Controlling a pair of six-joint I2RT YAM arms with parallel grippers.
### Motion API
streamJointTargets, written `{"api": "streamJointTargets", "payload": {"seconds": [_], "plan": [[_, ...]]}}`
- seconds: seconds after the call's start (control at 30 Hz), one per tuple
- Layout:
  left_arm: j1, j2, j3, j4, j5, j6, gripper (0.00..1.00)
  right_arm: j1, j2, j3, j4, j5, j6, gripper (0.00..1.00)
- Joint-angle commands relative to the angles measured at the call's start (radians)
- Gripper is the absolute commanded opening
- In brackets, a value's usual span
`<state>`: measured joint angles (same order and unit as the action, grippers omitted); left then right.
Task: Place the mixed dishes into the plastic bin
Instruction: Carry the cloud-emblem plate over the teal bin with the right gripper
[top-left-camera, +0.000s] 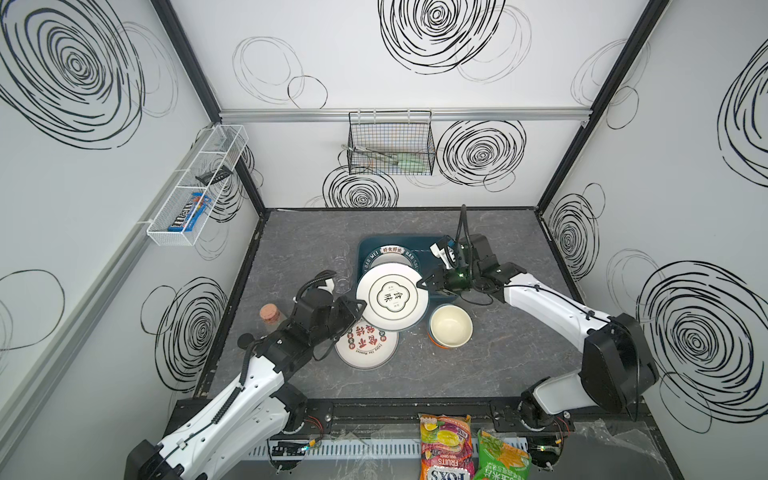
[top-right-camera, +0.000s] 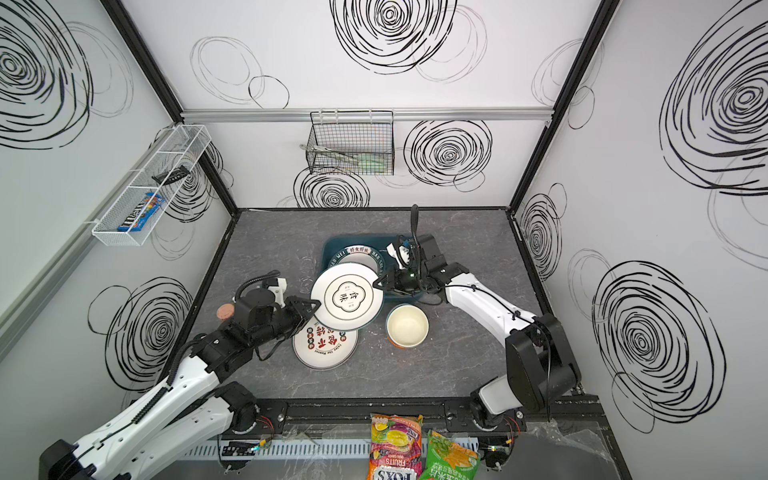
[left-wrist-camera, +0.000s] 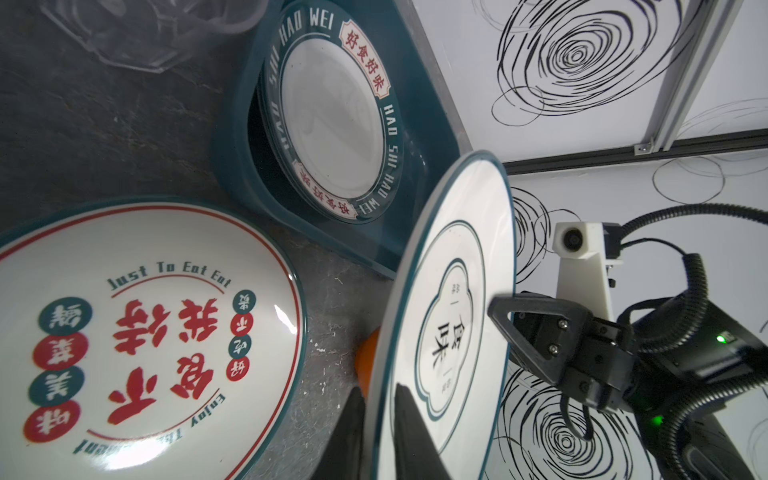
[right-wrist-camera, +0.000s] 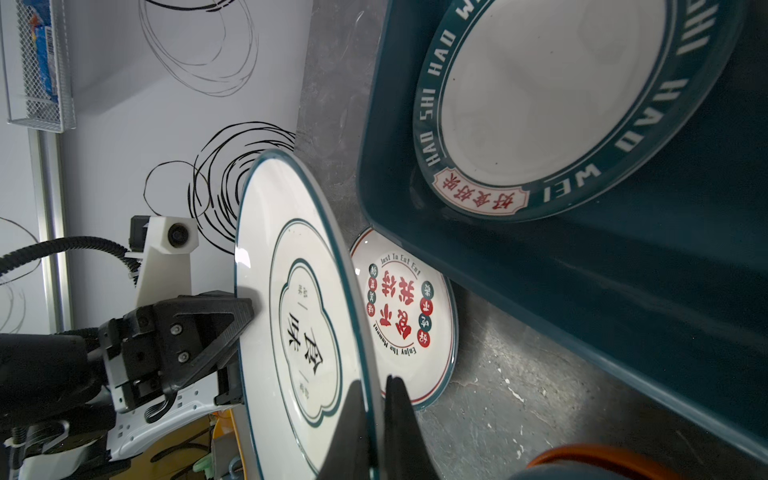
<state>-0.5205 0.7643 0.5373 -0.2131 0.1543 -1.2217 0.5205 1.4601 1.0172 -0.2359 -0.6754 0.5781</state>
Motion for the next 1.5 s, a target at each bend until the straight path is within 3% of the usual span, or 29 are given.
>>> {"api": "streamJointTargets", "payload": {"seconds": [0.0, 0.23, 0.4, 0.9, 1.47], "plan": [[0.007, -0.010, 0.040, 0.064, -0.011, 0.002, 0.35, -0.027, -0.022, 0.003, 0.004, 0.030, -0.024, 0.00], [0.025, -0.074, 0.002, -0.001, -0.029, 0.004, 0.62, -0.087, 0.005, 0.029, -0.002, 0.065, -0.030, 0.00], [0.049, -0.155, -0.045, -0.072, -0.033, 0.001, 0.70, -0.123, 0.050, 0.066, 0.001, 0.101, -0.019, 0.00], [0.105, -0.363, -0.153, -0.244, -0.010, -0.023, 0.74, -0.140, 0.254, 0.195, 0.055, 0.208, 0.041, 0.00], [0.118, -0.383, -0.169, -0.287, -0.008, -0.022, 0.74, -0.096, 0.429, 0.348, 0.041, 0.273, 0.052, 0.00]]}}
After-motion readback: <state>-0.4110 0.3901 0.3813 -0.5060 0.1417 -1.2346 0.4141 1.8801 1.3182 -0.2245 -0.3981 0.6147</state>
